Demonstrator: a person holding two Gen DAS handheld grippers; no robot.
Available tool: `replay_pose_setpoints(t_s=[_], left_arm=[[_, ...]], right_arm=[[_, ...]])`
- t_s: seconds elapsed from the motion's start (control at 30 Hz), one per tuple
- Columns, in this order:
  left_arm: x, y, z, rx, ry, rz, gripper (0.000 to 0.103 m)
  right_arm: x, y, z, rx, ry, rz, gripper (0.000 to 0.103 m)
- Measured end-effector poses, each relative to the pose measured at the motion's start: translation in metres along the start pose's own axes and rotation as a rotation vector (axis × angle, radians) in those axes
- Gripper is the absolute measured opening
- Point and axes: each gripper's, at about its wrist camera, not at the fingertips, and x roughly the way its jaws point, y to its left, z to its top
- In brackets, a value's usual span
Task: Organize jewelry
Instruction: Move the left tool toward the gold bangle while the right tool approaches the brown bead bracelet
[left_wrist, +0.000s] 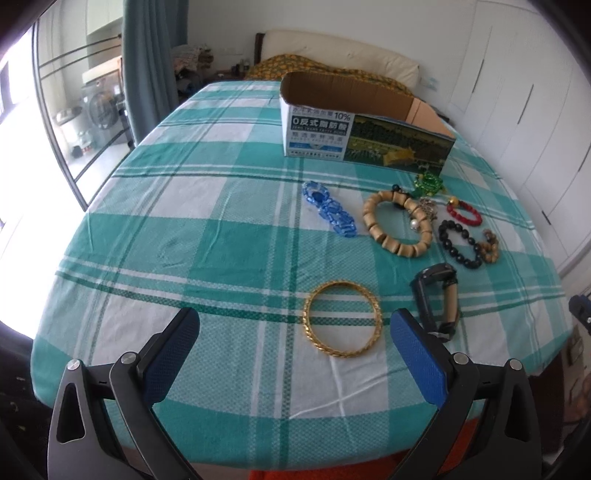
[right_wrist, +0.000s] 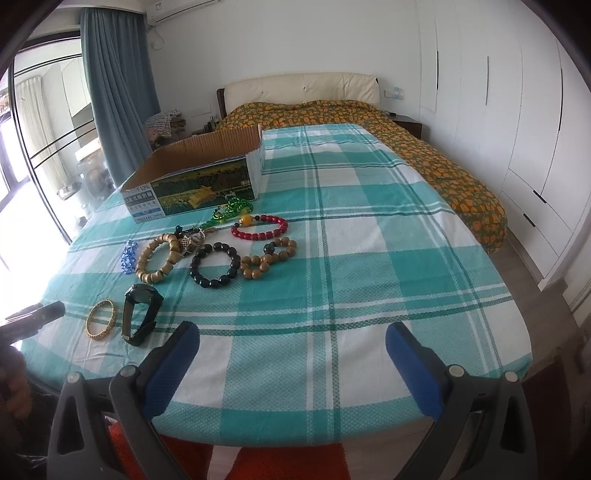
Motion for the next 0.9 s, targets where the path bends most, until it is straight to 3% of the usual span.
replay_pose_setpoints(t_s=[0.4,0.57,0.7,0.9], left_arm=[[0.057,0.004,-0.008,0.02,0.101,0.089,0.102],[0.056,0.004,-0.011,0.031,0.069,0.09,0.103],[0.055,0.003,-0.012,0.03,0.046,0.09,0.103],[0.055,0.003,-0.013,0.013,0.047,0.102,0.103]], right_arm=[[0.067,-0.012,0.02,0.069,0.051,0.044,0.102],[0.094,-0.003,0.033,0.039,0.059,0.042,0.102],[0.116,0.001,0.04,0.054,0.092,0.062,0.084],[0.137,0.009,0.046,0.059,0.123,0.079,0.067]])
